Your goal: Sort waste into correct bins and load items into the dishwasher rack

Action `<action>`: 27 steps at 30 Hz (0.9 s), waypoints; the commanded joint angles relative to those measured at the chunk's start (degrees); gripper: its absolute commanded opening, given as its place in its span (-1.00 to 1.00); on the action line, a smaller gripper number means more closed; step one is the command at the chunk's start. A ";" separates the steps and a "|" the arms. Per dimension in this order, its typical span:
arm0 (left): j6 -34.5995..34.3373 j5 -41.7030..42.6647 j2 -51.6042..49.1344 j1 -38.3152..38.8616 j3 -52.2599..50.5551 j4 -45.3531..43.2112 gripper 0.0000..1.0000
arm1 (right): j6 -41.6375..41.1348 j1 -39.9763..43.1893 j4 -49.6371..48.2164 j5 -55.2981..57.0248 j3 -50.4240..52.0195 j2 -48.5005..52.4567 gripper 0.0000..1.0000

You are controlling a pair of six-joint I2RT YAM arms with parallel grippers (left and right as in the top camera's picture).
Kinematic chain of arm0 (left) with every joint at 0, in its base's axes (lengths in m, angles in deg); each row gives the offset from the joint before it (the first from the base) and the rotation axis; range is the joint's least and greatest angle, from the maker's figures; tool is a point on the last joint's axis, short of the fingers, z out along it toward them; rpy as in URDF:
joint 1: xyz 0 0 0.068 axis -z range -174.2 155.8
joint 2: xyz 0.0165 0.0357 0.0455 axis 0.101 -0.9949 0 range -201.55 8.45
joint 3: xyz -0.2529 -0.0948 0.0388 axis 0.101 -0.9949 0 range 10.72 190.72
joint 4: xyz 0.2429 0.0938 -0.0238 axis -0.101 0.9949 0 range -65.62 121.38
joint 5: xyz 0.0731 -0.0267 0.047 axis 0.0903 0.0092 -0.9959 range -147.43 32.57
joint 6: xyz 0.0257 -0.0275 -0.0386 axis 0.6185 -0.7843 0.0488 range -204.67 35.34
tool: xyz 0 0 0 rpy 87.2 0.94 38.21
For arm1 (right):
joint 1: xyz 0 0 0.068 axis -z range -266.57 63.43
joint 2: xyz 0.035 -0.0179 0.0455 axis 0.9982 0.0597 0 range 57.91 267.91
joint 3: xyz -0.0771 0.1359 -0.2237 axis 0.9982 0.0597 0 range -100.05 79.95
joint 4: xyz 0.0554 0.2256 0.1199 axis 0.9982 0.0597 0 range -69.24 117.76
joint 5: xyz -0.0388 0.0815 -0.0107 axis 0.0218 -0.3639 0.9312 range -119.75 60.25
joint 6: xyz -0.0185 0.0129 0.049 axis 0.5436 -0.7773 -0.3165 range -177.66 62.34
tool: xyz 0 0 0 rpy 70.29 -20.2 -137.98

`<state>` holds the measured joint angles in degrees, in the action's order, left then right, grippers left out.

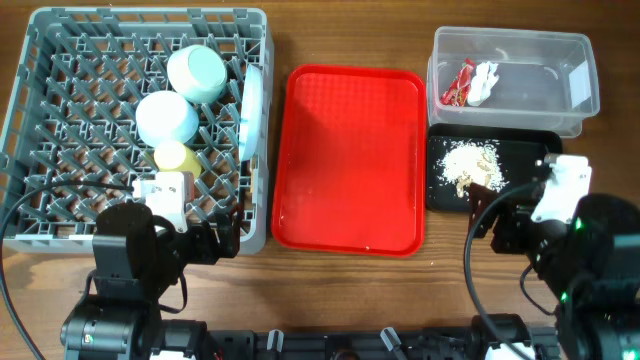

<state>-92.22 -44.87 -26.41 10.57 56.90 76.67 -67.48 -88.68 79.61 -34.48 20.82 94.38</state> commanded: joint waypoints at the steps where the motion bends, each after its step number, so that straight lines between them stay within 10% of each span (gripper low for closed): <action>1: 1.16 0.92 0.22 0.00 -0.44 -0.17 1.00 | 2.19 0.09 -6.60 1.99 6.43 -7.56 1.00; 19: 1.16 0.92 0.22 0.00 -0.44 -0.17 1.00 | 2.32 -2.45 -63.98 1.57 51.12 -36.33 0.99; 27: 1.16 0.92 0.22 0.00 -0.44 -0.17 1.00 | 2.36 -2.43 -67.80 5.70 56.98 -36.30 1.00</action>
<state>-92.22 -44.87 -26.41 10.57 56.68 76.65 -65.87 -90.85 12.31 -32.56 76.18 59.06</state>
